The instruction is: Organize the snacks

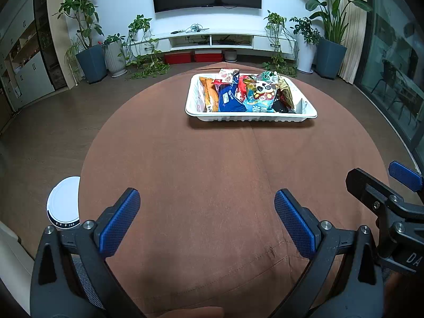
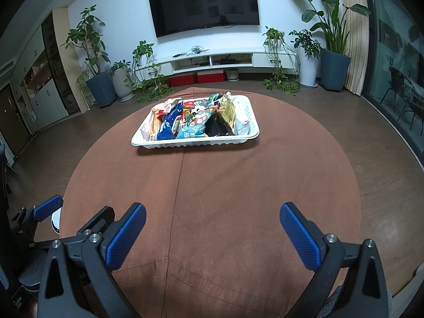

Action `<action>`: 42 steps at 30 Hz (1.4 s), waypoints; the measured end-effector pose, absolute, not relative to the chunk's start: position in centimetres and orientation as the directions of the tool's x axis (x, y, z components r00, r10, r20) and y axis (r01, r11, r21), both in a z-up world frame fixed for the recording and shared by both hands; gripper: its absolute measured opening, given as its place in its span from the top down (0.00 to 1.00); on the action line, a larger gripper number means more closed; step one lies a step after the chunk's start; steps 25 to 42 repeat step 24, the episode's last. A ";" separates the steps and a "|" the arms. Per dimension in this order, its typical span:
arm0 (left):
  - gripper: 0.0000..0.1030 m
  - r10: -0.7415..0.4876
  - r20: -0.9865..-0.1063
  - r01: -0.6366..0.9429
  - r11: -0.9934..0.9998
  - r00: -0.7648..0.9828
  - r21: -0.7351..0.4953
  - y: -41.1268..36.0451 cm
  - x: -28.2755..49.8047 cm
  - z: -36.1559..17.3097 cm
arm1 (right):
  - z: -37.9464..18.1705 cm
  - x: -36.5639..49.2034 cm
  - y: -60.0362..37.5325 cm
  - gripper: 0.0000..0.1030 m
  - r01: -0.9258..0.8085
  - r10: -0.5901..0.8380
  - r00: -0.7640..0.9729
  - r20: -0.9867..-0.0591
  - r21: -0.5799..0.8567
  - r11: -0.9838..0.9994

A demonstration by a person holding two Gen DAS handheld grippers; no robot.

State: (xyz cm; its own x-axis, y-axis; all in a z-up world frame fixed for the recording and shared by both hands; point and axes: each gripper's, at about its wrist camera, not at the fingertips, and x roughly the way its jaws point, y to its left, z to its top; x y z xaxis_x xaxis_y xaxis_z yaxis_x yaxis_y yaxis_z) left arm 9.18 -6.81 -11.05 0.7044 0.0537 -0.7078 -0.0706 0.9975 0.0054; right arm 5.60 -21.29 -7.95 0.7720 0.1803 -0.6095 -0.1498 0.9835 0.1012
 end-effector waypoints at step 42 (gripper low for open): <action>0.00 0.056 -0.704 -0.073 0.997 0.708 0.005 -6.6 8.9 -11.4 | -7.6 5.6 -21.3 0.00 -0.150 0.182 0.769 -0.613 0.103 0.983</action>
